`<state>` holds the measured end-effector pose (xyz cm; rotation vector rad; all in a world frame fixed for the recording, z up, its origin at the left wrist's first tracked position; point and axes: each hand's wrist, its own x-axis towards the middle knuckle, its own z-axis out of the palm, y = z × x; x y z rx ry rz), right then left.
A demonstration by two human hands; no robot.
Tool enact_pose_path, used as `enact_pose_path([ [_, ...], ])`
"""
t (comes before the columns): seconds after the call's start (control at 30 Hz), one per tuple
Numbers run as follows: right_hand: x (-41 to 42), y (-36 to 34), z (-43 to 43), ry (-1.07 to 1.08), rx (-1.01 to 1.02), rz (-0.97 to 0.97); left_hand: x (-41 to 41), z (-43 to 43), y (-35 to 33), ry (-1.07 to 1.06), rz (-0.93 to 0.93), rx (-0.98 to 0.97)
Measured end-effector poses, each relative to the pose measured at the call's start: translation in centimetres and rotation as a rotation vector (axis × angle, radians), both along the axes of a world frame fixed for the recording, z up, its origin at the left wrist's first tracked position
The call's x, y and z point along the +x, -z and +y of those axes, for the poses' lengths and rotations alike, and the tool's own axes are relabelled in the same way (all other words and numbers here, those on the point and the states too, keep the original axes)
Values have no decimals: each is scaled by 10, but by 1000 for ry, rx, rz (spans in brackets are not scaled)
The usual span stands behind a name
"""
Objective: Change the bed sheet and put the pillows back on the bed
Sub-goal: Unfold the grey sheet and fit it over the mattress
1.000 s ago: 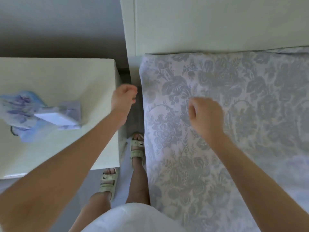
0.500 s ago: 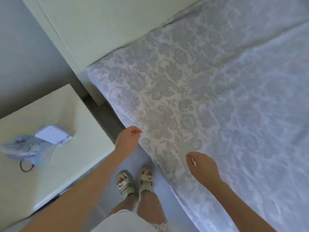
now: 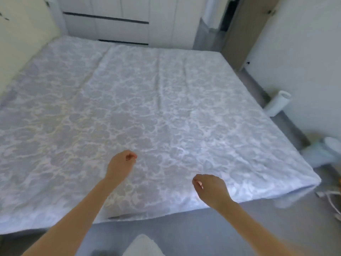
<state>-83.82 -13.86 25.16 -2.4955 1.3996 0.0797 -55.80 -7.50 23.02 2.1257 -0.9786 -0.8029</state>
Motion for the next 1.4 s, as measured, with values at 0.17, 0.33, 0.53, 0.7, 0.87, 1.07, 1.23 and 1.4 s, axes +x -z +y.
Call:
enact_pose_path([
  [0.17, -192, -39, 9, 343, -25, 5, -184, -77, -40, 351, -22, -117],
  [0.33, -336, -70, -1, 679, -75, -54, -342, -157, -78, 625, -64, -166],
  [0.53, -483, -64, -55, 993, -57, -149, -518, -271, -79, 874, -108, -146],
  [0.7, -595, -39, -117, 1266, -18, -259, -666, -371, -56, 1029, -122, -115],
  [0.87, -670, -5, -161, 1460, 105, -346, -781, -445, -18, 1107, -190, -18],
  [1.07, -734, 52, -231, 1695, 355, -805, -870, -510, 39, 1183, -340, 80],
  [1.23, -773, 111, -309, 1821, 648, -1183, -916, -567, 96, 1174, -438, 172],
  [1.4, -806, 195, -390, 1860, 885, -1209, -942, -623, 160, 1204, -494, 274],
])
